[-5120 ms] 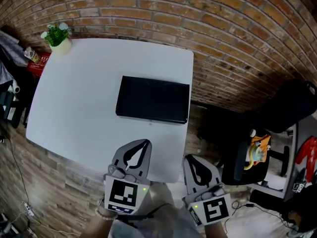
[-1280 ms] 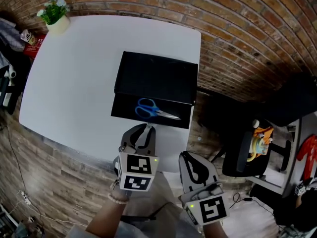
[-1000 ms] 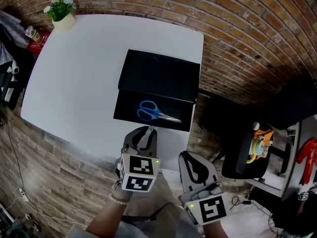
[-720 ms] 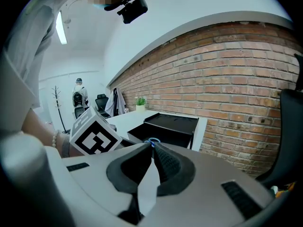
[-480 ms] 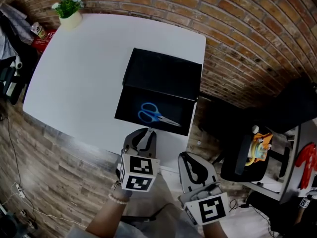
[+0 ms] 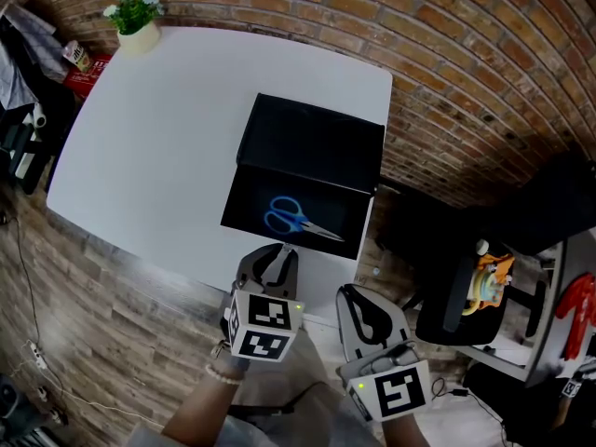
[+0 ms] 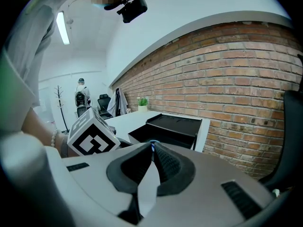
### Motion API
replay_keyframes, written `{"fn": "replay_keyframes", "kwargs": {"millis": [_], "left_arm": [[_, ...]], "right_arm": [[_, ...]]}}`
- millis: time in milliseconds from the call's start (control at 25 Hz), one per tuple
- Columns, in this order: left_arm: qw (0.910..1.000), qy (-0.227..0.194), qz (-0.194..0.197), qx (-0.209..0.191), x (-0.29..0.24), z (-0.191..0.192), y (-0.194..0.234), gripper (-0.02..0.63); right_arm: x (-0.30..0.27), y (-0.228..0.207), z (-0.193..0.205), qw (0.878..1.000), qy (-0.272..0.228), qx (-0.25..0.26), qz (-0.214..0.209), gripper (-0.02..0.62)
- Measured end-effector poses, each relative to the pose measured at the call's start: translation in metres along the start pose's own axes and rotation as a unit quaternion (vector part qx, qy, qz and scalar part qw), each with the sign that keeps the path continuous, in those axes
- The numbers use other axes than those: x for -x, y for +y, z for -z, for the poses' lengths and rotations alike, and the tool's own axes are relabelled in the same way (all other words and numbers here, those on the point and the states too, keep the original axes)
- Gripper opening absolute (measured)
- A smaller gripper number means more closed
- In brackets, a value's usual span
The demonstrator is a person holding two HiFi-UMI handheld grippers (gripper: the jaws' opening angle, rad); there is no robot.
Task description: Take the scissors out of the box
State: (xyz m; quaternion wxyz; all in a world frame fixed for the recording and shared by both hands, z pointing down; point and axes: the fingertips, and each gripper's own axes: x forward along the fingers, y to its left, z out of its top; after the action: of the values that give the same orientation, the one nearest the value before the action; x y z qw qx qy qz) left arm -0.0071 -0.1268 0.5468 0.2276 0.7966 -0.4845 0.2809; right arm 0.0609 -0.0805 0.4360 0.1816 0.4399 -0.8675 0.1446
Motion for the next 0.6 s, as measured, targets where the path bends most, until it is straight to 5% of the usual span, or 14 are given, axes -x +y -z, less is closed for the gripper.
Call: {"fn": "replay_keyframes", "kwargs": {"millis": [600], "left_arm": [[0.9971, 0.024, 0.042, -0.058, 0.012, -0.005, 0.006, 0.100]], "right_arm": [[-0.024, -0.003, -0.020, 0.999, 0.004, 0.032, -0.022, 0.048]]}}
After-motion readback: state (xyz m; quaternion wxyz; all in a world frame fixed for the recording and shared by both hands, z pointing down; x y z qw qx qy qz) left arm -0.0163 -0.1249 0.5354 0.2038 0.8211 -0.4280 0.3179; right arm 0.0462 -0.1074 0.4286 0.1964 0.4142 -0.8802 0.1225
